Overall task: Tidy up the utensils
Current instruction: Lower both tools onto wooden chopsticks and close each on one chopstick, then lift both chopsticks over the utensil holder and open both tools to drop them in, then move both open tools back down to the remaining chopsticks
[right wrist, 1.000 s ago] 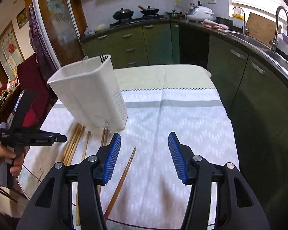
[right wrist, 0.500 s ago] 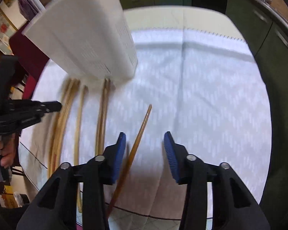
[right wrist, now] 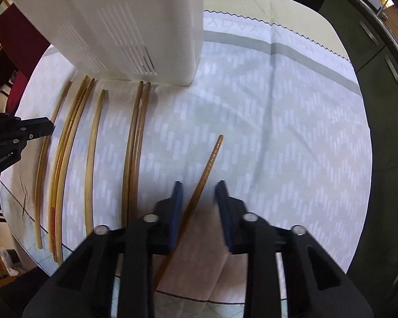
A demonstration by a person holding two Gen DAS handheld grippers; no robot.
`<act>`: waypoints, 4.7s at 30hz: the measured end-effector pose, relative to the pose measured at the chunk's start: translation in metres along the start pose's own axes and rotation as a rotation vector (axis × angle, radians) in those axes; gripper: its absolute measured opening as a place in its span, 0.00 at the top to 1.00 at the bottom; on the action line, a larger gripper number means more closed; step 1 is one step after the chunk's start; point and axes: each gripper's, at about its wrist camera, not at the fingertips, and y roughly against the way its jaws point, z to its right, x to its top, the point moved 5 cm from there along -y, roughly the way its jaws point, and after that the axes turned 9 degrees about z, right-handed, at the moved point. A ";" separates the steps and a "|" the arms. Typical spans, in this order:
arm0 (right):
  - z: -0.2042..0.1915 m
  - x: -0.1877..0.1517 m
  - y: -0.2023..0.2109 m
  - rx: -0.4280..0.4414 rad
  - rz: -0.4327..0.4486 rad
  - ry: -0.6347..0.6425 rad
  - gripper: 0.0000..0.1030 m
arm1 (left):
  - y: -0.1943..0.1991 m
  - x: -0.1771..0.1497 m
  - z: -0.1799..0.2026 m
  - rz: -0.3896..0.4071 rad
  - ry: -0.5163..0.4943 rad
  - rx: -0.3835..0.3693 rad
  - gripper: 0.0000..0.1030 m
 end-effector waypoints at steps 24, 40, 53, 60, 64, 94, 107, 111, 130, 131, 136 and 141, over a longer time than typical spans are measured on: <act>0.039 0.002 0.076 0.221 0.197 -0.128 0.94 | 0.016 0.026 -0.012 0.068 0.063 -0.028 0.94; 0.025 -0.013 0.165 0.296 0.413 -0.091 0.94 | 0.154 0.010 -0.012 0.417 0.035 -0.061 0.94; 0.013 -0.004 0.209 0.310 0.510 -0.053 0.94 | 0.202 0.010 -0.003 0.529 0.011 -0.083 0.95; 0.009 0.007 0.227 0.329 0.538 -0.036 0.94 | 0.230 0.022 0.002 0.576 -0.001 -0.103 0.95; 0.010 0.016 0.242 0.336 0.556 -0.027 0.94 | 0.250 0.033 0.006 0.590 -0.011 -0.128 0.95; 0.019 0.154 0.281 0.222 0.785 -0.035 0.93 | 0.234 0.148 0.017 0.675 0.002 -0.084 0.94; 0.001 0.147 0.189 0.189 0.622 -0.003 0.91 | 0.188 0.136 0.017 0.545 -0.014 -0.062 0.84; -0.002 0.138 0.195 0.206 0.627 0.000 0.83 | 0.194 0.133 0.019 0.553 -0.017 -0.071 0.84; 0.028 -0.006 0.179 0.230 0.501 0.010 0.63 | 0.078 0.002 0.006 0.176 0.057 -0.078 0.70; 0.027 -0.010 0.172 0.233 0.488 0.008 0.63 | 0.061 -0.002 0.005 0.139 0.081 -0.083 0.72; 0.025 -0.024 0.139 0.227 0.425 0.002 0.63 | 0.028 0.002 0.006 0.104 0.114 -0.065 0.72; 0.036 -0.021 0.108 0.202 0.362 -0.020 0.63 | 0.014 0.008 0.008 0.090 0.124 -0.040 0.72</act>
